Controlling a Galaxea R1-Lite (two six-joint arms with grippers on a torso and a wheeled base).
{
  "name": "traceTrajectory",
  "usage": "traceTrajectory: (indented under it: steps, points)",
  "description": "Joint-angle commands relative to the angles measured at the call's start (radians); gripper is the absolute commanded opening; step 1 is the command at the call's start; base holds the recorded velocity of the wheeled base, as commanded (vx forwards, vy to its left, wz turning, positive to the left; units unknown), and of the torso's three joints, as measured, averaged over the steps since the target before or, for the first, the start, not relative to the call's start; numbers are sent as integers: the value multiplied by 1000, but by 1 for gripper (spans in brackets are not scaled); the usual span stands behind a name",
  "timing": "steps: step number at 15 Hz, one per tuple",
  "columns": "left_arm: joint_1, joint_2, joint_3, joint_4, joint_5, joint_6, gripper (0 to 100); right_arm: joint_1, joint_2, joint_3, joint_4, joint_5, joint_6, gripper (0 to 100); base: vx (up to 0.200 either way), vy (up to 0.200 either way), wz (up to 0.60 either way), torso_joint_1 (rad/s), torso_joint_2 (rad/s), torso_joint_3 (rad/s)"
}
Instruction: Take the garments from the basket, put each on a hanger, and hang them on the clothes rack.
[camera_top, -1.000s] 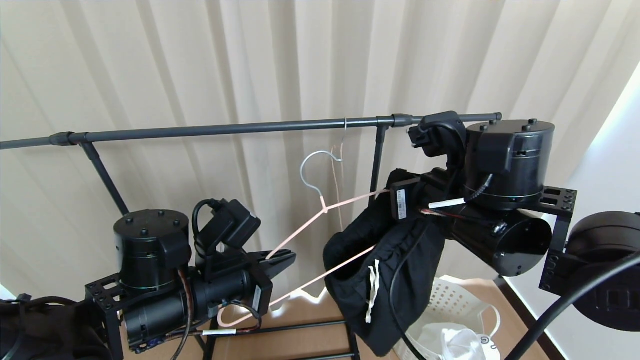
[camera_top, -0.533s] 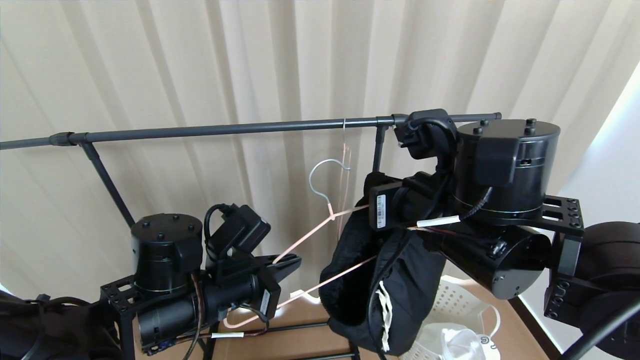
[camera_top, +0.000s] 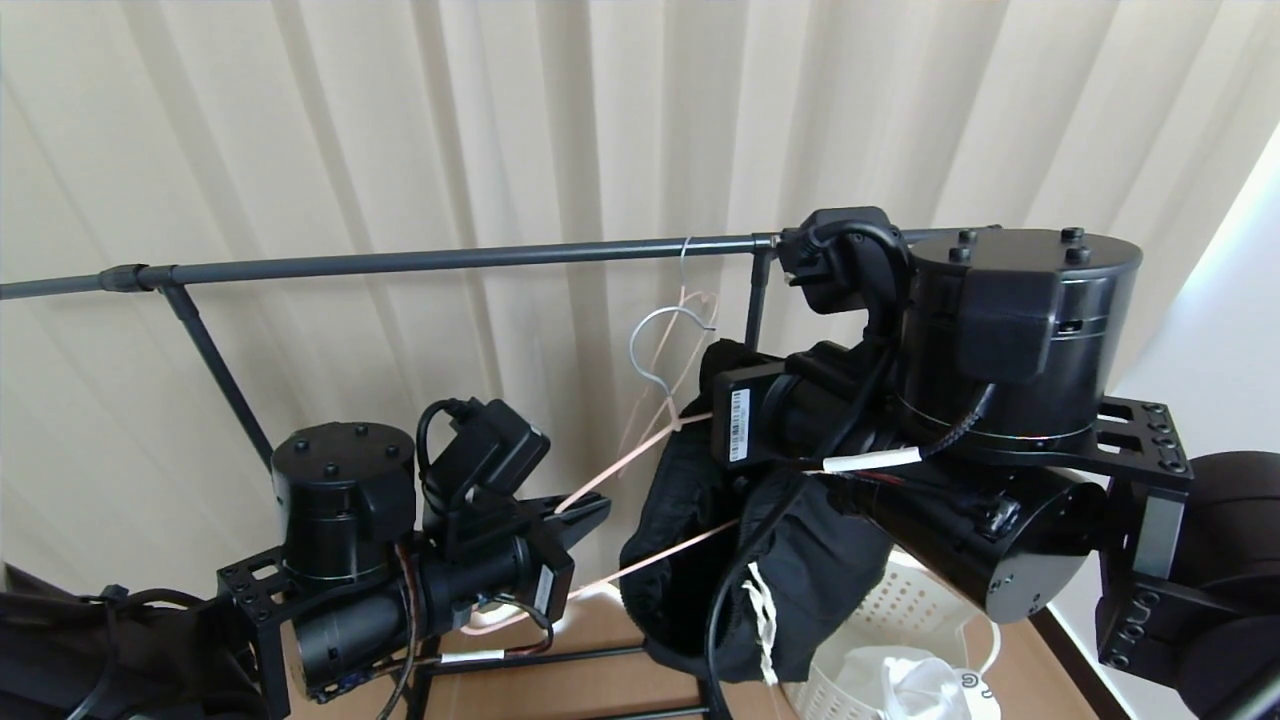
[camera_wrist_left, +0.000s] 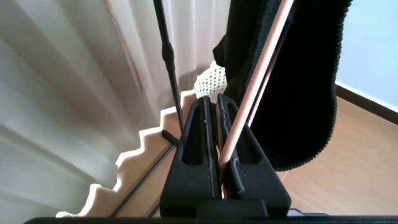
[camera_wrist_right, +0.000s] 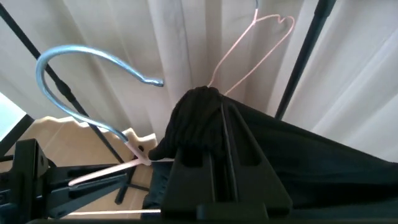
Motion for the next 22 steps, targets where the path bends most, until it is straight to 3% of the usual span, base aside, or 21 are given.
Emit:
traceTrajectory:
  steps: [1,6,11,22]
  points:
    - [0,2,1,0,1,0,0,0,0,-3,0,0,3,100,0,0,0,0,0,0]
    - [0,-3,28,-71,-1,0,0,-58,-18,-13,-3,-7,-4,100,0,0,0,0,0,0]
    - [-10,-3,33,-104,2,-1,0,-64,13,-23,-5,-9,-2,100,0,0,0,0,0,0]
    - [36,55,-35,-107,70,-50,0,-63,16,11,4,-9,-31,100,0,0,0,0,0,0]
